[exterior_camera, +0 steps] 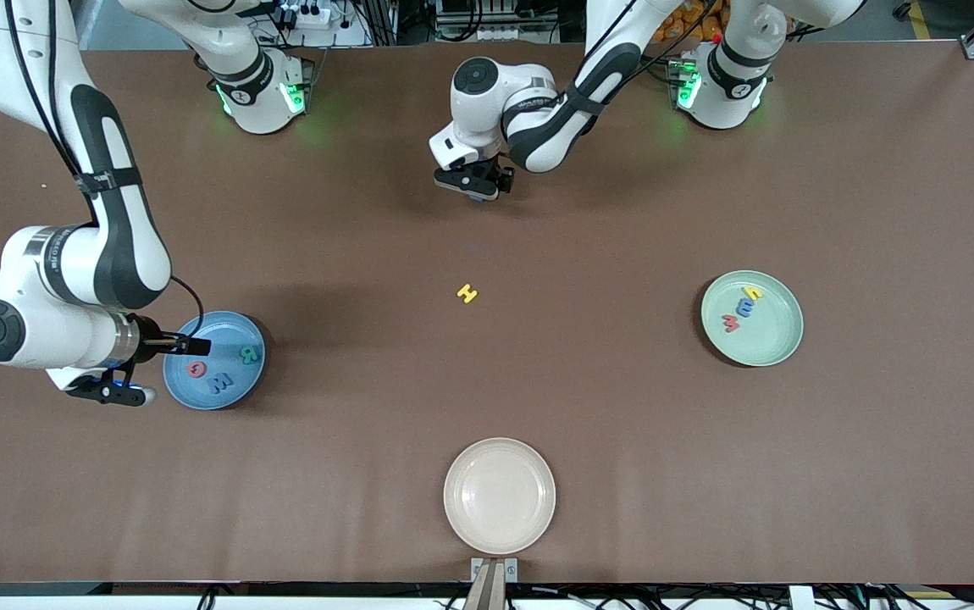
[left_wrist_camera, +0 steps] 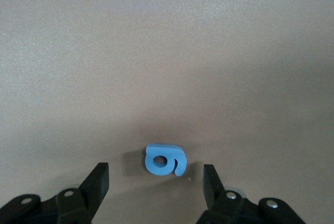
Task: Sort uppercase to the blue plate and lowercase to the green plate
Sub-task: 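Release the K onto the blue plate while the left gripper lowers to the b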
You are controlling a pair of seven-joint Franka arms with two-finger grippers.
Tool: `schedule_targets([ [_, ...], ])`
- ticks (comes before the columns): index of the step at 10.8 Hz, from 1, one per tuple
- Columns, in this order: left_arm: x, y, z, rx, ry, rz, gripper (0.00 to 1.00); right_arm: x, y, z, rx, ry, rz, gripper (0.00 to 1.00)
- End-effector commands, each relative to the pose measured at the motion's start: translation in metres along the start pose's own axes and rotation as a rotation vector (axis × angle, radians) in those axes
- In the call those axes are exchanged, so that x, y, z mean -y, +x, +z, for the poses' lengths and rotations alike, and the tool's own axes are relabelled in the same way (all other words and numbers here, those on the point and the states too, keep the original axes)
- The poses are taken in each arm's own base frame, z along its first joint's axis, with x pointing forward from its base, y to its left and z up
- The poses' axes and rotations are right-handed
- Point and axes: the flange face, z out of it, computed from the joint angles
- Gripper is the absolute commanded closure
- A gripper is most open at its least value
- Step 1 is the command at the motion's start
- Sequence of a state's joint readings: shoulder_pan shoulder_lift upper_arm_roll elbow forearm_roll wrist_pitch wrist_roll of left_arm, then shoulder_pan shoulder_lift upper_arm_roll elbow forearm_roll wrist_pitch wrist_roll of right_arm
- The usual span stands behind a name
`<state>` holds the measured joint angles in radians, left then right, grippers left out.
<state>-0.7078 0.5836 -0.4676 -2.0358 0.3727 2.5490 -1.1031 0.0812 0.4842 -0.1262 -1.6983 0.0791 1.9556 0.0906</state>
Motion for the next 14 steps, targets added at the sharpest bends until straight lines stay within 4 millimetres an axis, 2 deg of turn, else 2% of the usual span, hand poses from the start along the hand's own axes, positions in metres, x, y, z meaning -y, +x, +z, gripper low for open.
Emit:
schedule_targets([
  [1,-0.003,-0.002,0.003,-0.018,0.0,-0.004,0.19,-0.003,0.0,0.001,-0.004,0.001,-0.01,0.0],
  [4,-0.004,-0.004,0.013,-0.012,-0.016,-0.002,0.22,-0.004,0.0,0.001,-0.005,0.002,-0.008,0.0],
  [7,-0.006,-0.001,0.011,-0.021,-0.018,0.006,0.23,-0.004,0.0,0.001,-0.005,0.002,-0.008,0.0],
  [11,-0.006,-0.002,0.017,-0.012,-0.016,0.008,0.32,-0.003,0.0,0.001,-0.005,0.001,-0.008,0.0],
  [12,-0.007,-0.003,0.017,-0.011,-0.016,0.009,0.36,-0.003,0.0,0.001,-0.005,0.001,-0.008,0.0],
  [14,-0.006,-0.003,0.02,-0.017,-0.01,0.023,0.56,-0.003,0.0,0.001,-0.004,0.001,-0.008,0.0],
])
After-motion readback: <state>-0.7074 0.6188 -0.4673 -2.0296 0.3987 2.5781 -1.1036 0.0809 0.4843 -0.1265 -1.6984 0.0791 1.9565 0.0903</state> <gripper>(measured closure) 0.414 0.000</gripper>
